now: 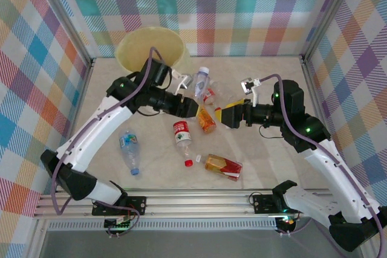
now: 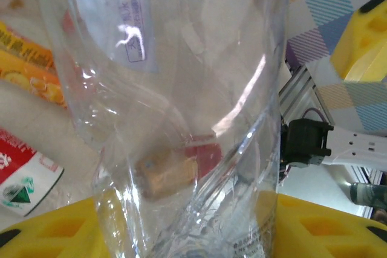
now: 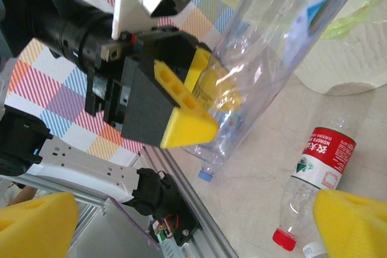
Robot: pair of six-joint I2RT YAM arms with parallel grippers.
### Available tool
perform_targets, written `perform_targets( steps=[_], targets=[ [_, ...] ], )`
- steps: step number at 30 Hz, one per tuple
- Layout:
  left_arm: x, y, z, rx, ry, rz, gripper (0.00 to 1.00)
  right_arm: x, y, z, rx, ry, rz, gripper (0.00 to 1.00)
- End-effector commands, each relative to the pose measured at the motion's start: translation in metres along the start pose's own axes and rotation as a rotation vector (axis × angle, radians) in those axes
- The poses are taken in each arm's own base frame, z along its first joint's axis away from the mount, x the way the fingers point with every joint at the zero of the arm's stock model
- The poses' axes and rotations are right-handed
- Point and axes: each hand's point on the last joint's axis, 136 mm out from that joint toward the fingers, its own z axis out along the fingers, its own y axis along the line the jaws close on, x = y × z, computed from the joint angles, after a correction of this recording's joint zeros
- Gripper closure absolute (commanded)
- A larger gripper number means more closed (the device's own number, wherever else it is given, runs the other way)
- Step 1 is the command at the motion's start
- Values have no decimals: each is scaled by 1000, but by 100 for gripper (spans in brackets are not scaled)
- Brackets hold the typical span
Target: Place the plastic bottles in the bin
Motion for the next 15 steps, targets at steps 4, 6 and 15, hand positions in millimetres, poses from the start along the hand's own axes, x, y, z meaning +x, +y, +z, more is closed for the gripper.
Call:
perform_targets(
  steps=[4, 6, 15],
  targets=[
    [-34, 6, -21, -91, -32, 50, 44, -2, 9, -3, -28, -15, -28, 0],
    [-48, 19, -27, -160, -54, 41, 44, -2, 8, -2, -24, -15, -23, 0],
    [-103, 74, -64, -405, -209, -22, 45, 0, 5, -3, -9, -15, -20, 0]
  ],
)
